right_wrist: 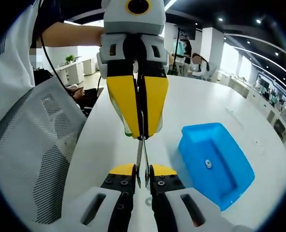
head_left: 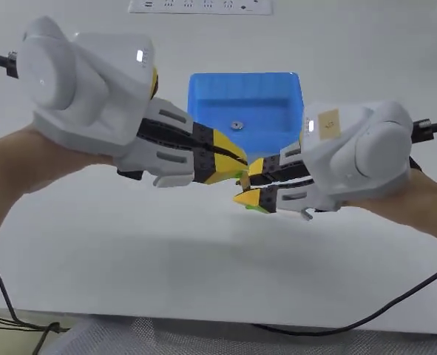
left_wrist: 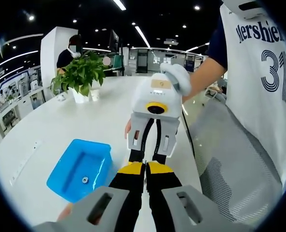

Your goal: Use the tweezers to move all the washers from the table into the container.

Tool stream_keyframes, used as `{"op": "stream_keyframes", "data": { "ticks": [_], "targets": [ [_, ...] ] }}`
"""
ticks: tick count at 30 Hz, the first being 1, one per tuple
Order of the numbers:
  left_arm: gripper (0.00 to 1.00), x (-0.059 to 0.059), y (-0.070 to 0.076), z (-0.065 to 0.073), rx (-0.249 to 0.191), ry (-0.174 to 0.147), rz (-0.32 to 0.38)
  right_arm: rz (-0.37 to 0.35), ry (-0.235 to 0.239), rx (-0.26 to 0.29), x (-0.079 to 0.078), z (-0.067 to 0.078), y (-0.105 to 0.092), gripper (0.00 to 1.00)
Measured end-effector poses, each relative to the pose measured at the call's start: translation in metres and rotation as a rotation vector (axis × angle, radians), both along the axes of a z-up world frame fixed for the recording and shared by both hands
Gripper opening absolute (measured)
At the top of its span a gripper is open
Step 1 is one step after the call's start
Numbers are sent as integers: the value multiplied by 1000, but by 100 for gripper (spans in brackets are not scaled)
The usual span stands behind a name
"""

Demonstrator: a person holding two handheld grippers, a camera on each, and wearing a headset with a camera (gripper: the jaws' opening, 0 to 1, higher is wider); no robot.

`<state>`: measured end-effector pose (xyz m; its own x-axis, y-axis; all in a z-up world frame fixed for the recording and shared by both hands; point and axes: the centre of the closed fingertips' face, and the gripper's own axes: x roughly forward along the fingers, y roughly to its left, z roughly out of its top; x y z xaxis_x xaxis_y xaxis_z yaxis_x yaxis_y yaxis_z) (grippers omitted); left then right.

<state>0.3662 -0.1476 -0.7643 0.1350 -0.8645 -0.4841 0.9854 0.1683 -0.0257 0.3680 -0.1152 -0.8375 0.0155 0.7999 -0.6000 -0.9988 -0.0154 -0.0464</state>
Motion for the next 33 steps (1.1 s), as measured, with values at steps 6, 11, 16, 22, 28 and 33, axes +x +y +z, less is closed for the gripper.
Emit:
{"op": "stream_keyframes", "data": {
  "ticks": [6,11,16,22,28,33],
  "targets": [
    [5,0,1,-4,9,0,-2,-8,-3,3,1,-5,1,12],
    [5,3,-2,-8,20,-4,-4,-18,-4,6,3,-8,1,12],
    [5,5,-3,-9,19,-5,-6,-25,-2,9,5,-9,1,12],
    [5,8,-2,-11,21,-2,-3,-27,1,14,7,-11,2,12],
    [5,8,0,-15,32,2,-4,-22,4,12,6,-14,4,12],
    [5,10,-1,-15,34,-5,-5,-21,4,13,7,-15,4,12]
  ]
}}
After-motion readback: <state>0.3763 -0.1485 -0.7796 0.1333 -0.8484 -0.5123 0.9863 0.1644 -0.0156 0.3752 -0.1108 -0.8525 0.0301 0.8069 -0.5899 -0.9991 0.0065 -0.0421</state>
